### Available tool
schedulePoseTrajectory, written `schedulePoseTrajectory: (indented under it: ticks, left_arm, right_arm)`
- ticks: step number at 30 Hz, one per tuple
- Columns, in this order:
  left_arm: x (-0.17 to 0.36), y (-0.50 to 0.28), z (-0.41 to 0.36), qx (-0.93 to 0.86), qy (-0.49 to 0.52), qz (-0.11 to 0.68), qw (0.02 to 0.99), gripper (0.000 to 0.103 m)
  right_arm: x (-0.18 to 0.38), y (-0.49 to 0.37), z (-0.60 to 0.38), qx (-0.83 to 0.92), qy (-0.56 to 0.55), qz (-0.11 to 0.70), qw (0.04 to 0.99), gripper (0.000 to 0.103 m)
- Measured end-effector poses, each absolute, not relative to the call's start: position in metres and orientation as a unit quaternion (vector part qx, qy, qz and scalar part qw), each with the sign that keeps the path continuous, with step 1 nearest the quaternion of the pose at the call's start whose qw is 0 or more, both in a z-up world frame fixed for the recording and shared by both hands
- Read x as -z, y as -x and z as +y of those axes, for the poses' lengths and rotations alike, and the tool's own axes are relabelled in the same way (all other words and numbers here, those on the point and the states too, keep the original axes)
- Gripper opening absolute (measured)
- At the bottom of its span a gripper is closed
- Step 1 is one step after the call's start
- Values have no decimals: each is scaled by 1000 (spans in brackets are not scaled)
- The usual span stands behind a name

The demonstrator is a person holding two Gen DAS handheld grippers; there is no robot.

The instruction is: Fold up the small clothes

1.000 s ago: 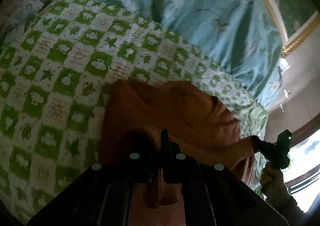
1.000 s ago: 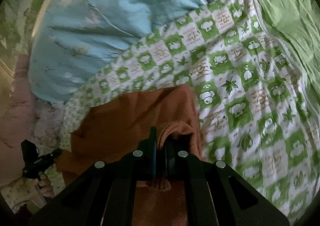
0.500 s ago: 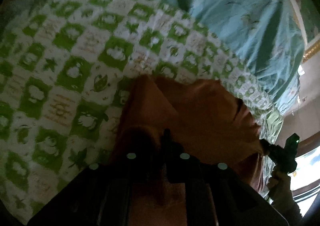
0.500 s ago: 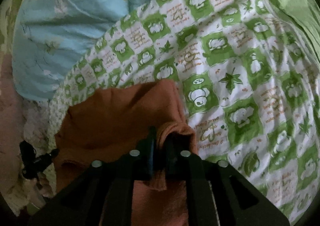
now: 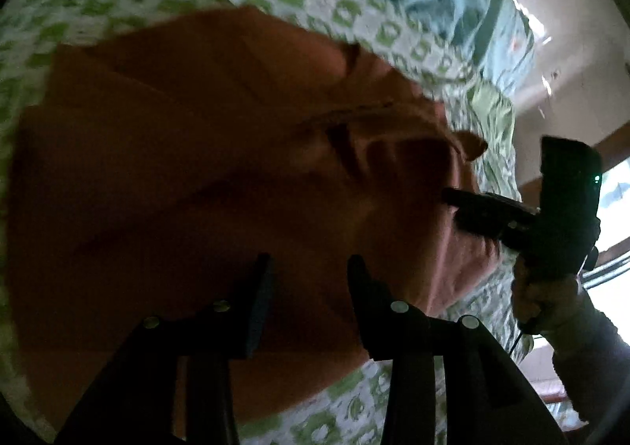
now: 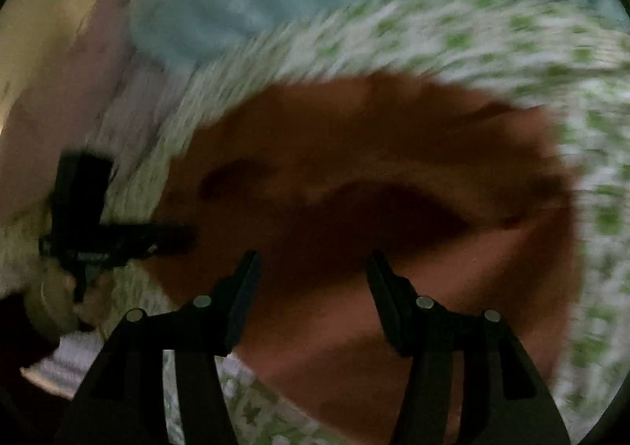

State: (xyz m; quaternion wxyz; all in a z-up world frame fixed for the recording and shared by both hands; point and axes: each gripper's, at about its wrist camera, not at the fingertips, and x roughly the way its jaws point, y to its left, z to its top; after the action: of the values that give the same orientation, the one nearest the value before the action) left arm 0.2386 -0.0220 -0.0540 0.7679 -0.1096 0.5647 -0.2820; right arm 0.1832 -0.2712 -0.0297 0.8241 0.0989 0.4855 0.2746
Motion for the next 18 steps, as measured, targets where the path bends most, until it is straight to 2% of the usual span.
schedulePoseTrajectory:
  ticks: [4,8,13,18]
  left_arm:
    - [65,-264,-29,276,93,572,767,37]
    - [65,-303,-15,246,81,568,781,22]
    - [51,-355,27,147,86,537,826,23]
    - [41,-382,80,77,164,507,843,23]
  right_arm:
    - [55,-208,-255,-283,-57,531,797,57]
    - [58,-239,-266,-265,-37,525,808,55]
    - [40,-276,-316,-161,-59,482,859,54]
    - [25,-286,-374,-66,-135,446,882,54]
